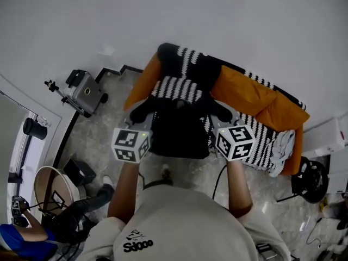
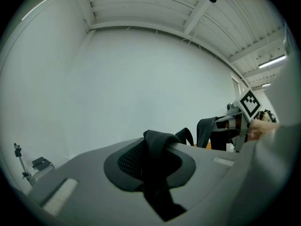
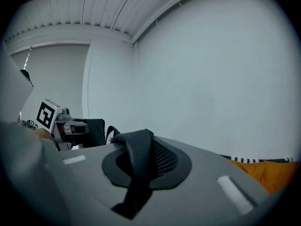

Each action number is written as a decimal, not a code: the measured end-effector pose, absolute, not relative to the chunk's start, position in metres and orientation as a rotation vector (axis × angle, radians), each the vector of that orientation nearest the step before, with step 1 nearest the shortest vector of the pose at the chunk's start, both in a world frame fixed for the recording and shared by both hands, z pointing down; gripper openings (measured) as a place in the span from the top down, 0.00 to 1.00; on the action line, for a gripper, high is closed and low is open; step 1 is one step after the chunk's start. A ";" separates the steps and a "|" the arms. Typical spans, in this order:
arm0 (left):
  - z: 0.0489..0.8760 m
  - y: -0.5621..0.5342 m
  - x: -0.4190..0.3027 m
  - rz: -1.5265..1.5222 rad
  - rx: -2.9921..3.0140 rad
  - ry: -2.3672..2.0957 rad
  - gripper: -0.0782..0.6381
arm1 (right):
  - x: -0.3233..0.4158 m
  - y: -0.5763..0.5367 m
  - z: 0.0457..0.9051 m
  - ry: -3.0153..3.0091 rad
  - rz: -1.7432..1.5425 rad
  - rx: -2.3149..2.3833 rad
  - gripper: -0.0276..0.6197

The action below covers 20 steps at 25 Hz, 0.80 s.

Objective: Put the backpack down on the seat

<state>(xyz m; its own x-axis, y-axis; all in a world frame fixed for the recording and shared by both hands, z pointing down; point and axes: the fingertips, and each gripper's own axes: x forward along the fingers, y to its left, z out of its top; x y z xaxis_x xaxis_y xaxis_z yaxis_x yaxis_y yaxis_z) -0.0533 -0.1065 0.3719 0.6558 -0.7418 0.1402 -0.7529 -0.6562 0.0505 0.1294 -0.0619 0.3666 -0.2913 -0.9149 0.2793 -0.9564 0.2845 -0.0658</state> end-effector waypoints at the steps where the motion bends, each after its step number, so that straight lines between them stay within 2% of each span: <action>1: 0.373 -0.111 -0.054 0.166 2.762 -1.247 0.82 | 0.128 -0.066 0.368 -2.358 0.336 1.744 0.91; 20: 0.385 -0.198 -0.078 0.175 2.798 -1.151 0.82 | 0.101 -0.145 0.377 -2.292 0.375 1.822 0.91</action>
<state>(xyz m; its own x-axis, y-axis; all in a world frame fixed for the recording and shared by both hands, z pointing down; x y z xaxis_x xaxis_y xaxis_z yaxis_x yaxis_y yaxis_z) -0.0776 -0.1980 0.3847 0.7055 -0.6929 0.1486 -0.7057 -0.7060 0.0586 0.1005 -0.1453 0.3769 -0.2272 -0.9259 0.3018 -0.9738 0.2132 -0.0790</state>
